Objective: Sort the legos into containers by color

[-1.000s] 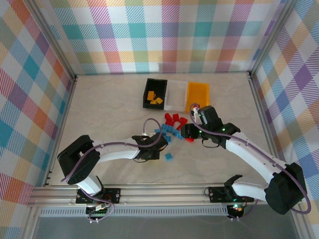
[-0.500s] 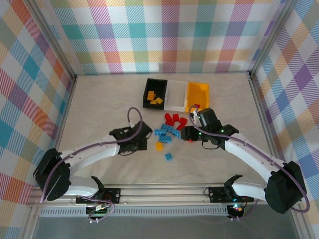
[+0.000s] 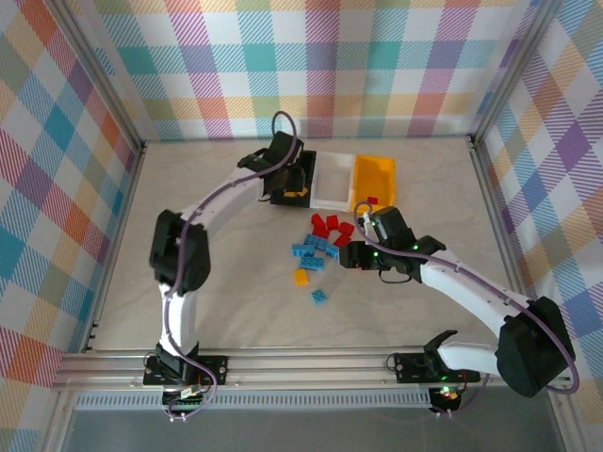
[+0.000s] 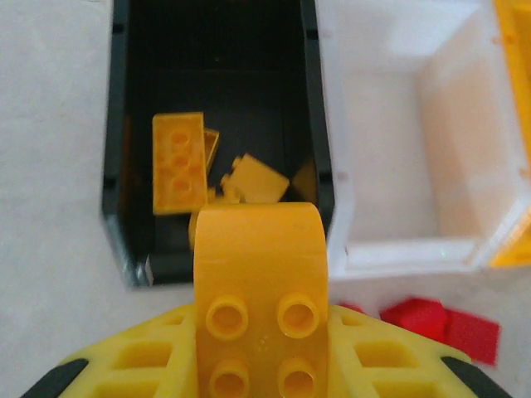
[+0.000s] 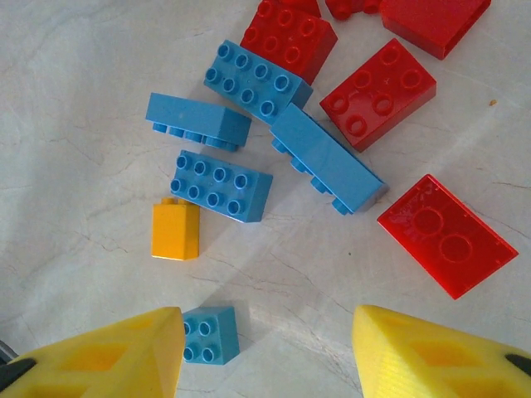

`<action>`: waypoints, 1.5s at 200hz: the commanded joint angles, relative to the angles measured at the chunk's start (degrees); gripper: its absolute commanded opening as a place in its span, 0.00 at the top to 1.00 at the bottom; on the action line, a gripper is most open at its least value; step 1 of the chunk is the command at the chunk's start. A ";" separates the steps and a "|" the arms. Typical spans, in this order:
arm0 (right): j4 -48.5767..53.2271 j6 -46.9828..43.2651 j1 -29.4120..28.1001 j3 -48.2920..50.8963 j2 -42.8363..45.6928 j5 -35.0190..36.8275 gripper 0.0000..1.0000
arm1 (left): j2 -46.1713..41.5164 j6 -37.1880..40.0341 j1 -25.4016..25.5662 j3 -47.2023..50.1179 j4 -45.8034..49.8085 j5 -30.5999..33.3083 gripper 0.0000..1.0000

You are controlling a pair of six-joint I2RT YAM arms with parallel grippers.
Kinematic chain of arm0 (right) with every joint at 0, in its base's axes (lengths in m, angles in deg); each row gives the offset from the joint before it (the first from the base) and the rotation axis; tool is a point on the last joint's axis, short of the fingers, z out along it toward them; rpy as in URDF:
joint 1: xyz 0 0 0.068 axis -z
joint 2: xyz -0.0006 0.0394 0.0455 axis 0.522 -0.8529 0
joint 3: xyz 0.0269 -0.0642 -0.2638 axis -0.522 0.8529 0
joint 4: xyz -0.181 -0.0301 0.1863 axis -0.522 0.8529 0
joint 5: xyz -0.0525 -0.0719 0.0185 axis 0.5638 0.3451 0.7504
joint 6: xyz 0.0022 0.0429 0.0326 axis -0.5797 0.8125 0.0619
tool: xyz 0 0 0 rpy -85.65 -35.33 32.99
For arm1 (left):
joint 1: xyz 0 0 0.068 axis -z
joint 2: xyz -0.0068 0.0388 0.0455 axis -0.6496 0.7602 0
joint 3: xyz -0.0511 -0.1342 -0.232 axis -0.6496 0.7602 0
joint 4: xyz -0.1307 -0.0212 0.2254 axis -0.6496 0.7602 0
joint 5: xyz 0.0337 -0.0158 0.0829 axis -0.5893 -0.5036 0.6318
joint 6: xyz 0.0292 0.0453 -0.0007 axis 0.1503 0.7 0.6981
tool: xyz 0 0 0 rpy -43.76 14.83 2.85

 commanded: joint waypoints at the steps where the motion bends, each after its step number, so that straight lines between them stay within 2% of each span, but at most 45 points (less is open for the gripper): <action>1: 2.25 0.33 0.16 1.34 2.85 0.60 0.44 | 6.57 3.42 -0.92 -8.03 3.68 -2.12 0.70; 26: 3.08 0.39 0.19 2.83 4.46 1.46 0.44 | 12.89 4.36 -1.53 -15.55 6.30 -1.73 0.70; 53: 3.69 0.30 0.19 3.37 4.85 1.83 0.44 | 15.43 3.65 -2.77 -17.38 6.69 -2.76 0.69; 70: 3.30 0.38 0.19 3.34 4.70 1.66 0.44 | 15.95 3.31 -3.04 -17.38 6.69 -3.24 0.63; 99: 2.96 0.92 0.06 2.87 4.16 1.30 0.45 | 15.59 2.79 -3.07 -17.03 6.95 -4.02 0.56; 117: 3.19 1.01 -0.52 2.47 3.71 1.40 0.45 | 14.22 2.50 -3.05 -16.41 6.70 -4.35 0.47; 157: 4.96 1.00 -4.71 0.17 1.87 3.97 0.44 | 9.66 1.89 -3.05 -14.04 6.45 -4.99 0.43; 184: 5.62 0.98 -9.13 -2.82 -2.78 5.33 0.44 | 0.40 -0.31 -3.03 -5.81 3.11 -6.75 0.43; 219: 5.08 1.18 -15.04 -9.10 -12.34 7.52 0.38 | -18.71 -3.29 -3.04 13.29 -1.39 -6.40 0.41; 240: 5.81 1.09 -17.82 -14.27 -19.19 8.54 0.37 | -28.18 -4.88 -3.08 24.60 -0.91 -7.07 0.40; 270: 8.02 2.25 -20.47 -20.85 -28.43 11.51 0.28 | -40.65 -7.27 -3.04 38.91 -1.16 -6.54 0.38; 300: 7.93 4.39 -21.68 -24.11 -33.99 13.65 0.27 | -50.92 -9.77 -3.04 48.12 -1.04 -5.42 0.35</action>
